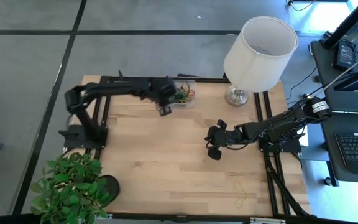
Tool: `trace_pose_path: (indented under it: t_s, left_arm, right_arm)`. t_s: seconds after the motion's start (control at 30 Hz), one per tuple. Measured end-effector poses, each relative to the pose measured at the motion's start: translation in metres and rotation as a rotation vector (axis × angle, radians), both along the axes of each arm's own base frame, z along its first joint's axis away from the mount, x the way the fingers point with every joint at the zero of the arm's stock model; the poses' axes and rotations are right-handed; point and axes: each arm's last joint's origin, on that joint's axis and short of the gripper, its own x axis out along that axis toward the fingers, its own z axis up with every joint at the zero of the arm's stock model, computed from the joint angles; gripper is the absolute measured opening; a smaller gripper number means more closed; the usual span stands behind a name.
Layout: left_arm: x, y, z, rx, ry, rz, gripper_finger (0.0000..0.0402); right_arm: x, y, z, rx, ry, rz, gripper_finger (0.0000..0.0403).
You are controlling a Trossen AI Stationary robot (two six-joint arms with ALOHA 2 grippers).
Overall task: Pick and place rubber bands into bin
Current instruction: Put the yellow rubber band into the transparent bin
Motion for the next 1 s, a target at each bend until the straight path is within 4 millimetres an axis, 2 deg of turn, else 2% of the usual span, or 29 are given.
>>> trace_pose_path:
  t_s: [0.23,0.43,0.53,0.73,0.9,1.0]
  left_arm:
    - [-0.048,-0.058,-0.028,0.033,-0.152,-0.066,0.0028]
    - [-0.104,-0.092,-0.055,0.033,-0.242,-0.124,0.0003]
    - [-0.131,-0.101,-0.059,0.025,-0.280,-0.125,0.0003]
    - [-0.170,-0.109,-0.056,0.072,-0.392,-0.157,0.0002]
    - [-0.195,-0.113,-0.051,0.091,-0.441,-0.164,0.0002]
    - [-0.202,-0.114,-0.047,0.116,-0.508,-0.168,0.0001]
  right_arm:
    - [0.000,0.000,0.000,0.005,-0.005,-0.005,0.0005]
    - [0.001,0.000,0.001,0.015,-0.014,-0.014,0.0005]
    - [0.001,0.000,0.001,0.028,-0.017,-0.027,0.0005]
    - [0.002,0.000,0.002,0.051,-0.038,-0.047,0.0005]
    - [0.002,0.000,0.002,0.090,-0.052,-0.086,0.0005]
    - [0.002,0.001,0.002,0.104,-0.055,-0.098,0.0005]
